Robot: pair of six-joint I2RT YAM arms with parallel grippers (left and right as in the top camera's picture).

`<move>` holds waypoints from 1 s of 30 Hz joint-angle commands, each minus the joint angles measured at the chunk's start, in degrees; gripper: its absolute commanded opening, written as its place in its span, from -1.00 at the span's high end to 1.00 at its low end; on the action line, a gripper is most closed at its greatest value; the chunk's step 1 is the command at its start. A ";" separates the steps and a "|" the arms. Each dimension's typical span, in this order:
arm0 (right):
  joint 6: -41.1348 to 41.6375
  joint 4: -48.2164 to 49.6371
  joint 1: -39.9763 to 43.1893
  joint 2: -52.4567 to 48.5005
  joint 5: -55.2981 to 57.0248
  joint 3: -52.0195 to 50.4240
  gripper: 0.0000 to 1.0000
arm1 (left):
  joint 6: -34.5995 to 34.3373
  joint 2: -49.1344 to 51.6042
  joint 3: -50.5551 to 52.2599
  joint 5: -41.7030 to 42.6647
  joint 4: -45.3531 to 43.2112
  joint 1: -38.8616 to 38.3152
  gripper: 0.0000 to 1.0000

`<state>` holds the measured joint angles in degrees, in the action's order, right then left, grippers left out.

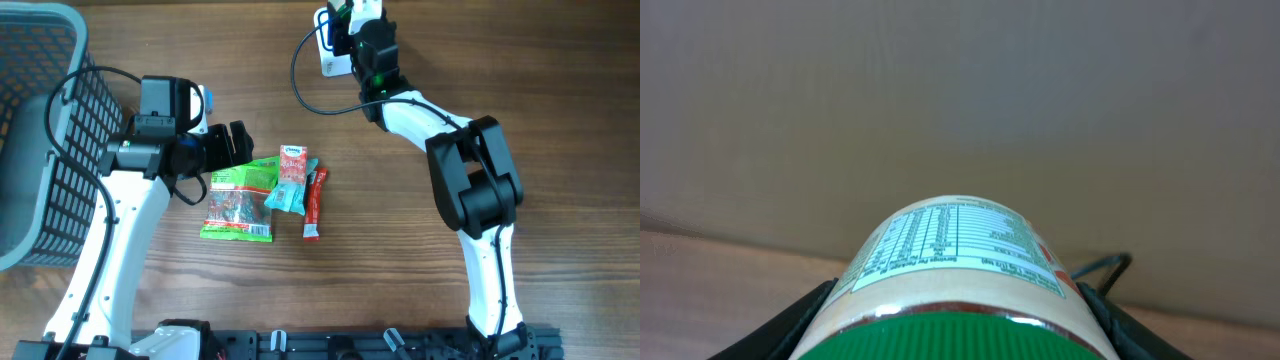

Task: Scan the item barcode
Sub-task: 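Carry the jar up to the white scanner and hold its label there, then move the jar right and set it down on the table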

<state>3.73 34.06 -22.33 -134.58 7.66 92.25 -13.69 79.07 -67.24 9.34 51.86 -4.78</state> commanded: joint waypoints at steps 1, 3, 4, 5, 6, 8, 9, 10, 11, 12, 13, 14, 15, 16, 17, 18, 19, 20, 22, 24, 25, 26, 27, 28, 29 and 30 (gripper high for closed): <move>-0.55 -5.88 -0.09 11.67 -1.38 0.63 0.86 | -0.48 0.17 -0.20 0.63 -0.11 -0.26 -1.00; -0.52 -11.61 -0.09 16.35 -1.36 0.63 0.85 | -0.48 0.17 -0.20 0.63 -0.11 -0.26 -1.00; -0.52 -16.70 -0.09 19.96 -1.36 0.63 0.85 | -0.48 0.17 -0.20 0.63 -0.11 -0.26 -1.00; -0.50 -20.04 -0.09 22.16 -1.38 0.63 0.85 | -0.48 0.17 -0.20 0.63 -0.11 -0.26 -1.00; -0.55 -26.18 -0.09 25.79 -1.57 0.63 0.85 | -0.48 0.17 -0.20 0.63 -0.11 -0.26 -1.00; -0.57 -37.73 -0.09 31.65 -1.55 0.63 0.81 | -0.48 0.17 -0.20 0.63 -0.11 -0.26 -1.00; -0.66 -43.32 -0.09 34.25 -1.53 0.63 0.79 | -0.48 0.17 -0.20 0.63 -0.11 -0.26 -1.00; -0.74 -49.11 -0.02 36.61 -1.53 0.63 0.78 | -0.50 0.17 -0.20 0.63 -0.11 -0.26 -1.00; -0.76 -53.59 0.09 38.27 -1.53 0.63 0.78 | -0.50 0.17 -0.20 0.63 -0.11 -0.26 -1.00; -0.74 -59.41 0.31 40.06 -1.53 0.63 0.76 | -0.50 0.17 -0.20 0.63 -0.11 -0.26 -1.00; -0.74 -65.31 0.61 41.55 -1.49 0.63 0.69 | -0.50 0.17 -0.20 0.63 -0.11 -0.26 -1.00; -0.72 -71.06 1.05 42.66 -1.31 0.63 0.64 | -0.48 0.17 -0.20 0.63 -0.11 -0.26 -1.00; -0.70 -76.89 1.68 43.41 -1.16 0.63 0.65 | -0.48 0.17 -0.20 0.63 -0.11 -0.26 -1.00; -0.55 -82.31 2.49 43.69 -0.85 0.63 0.65 | -0.48 0.17 -0.20 0.63 -0.11 -0.26 -1.00; -0.55 -87.80 3.45 43.67 -0.66 0.61 0.66 | -0.48 0.17 -0.20 0.63 -0.11 -0.26 -1.00; -0.52 -93.79 4.87 43.19 -0.68 0.37 0.67 | -0.48 0.17 -0.20 0.63 -0.11 -0.26 -1.00; -0.33 -96.67 5.81 42.93 -0.68 -0.09 0.71 | -0.48 0.17 -0.20 0.63 -0.11 -0.26 -1.00; 0.70 -99.38 7.10 42.45 -0.68 -1.07 0.71 | -0.48 0.17 -0.20 0.63 -0.11 -0.26 -1.00; 3.67 -101.20 9.81 41.90 -0.70 -4.15 0.71 | -0.48 0.17 -0.20 0.63 -0.11 -0.26 -1.00; 5.79 -100.61 12.37 41.64 -0.70 -7.74 0.71 | -0.48 0.17 -0.20 0.63 -0.11 -0.26 -1.00; 6.82 -99.51 14.12 41.42 -0.70 -10.40 0.71 | -0.48 0.17 -0.20 0.63 -0.11 -0.26 -1.00; 7.82 -98.27 15.45 41.38 -0.72 -12.63 0.71 | -0.48 0.17 -0.20 0.63 -0.11 -0.26 -1.00; 9.05 -96.76 16.79 41.29 -0.70 -14.91 0.71 | -0.48 0.17 -0.20 0.63 -0.11 -0.26 -1.00; 10.12 -94.92 18.05 41.24 -0.68 -17.14 0.70 | -0.48 0.17 -0.20 0.63 -0.11 -0.26 -1.00; 10.45 -93.33 19.02 41.24 -0.70 -18.84 0.71 | -0.48 0.17 -0.20 0.63 -0.11 -0.26 -1.00; 10.45 -90.23 20.52 41.24 -0.70 -21.75 0.70 | -0.50 0.17 -0.20 0.63 -0.11 -0.26 -1.00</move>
<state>10.55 -60.86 -5.43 -92.84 6.46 76.60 -13.72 79.07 -67.24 9.34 51.86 -4.78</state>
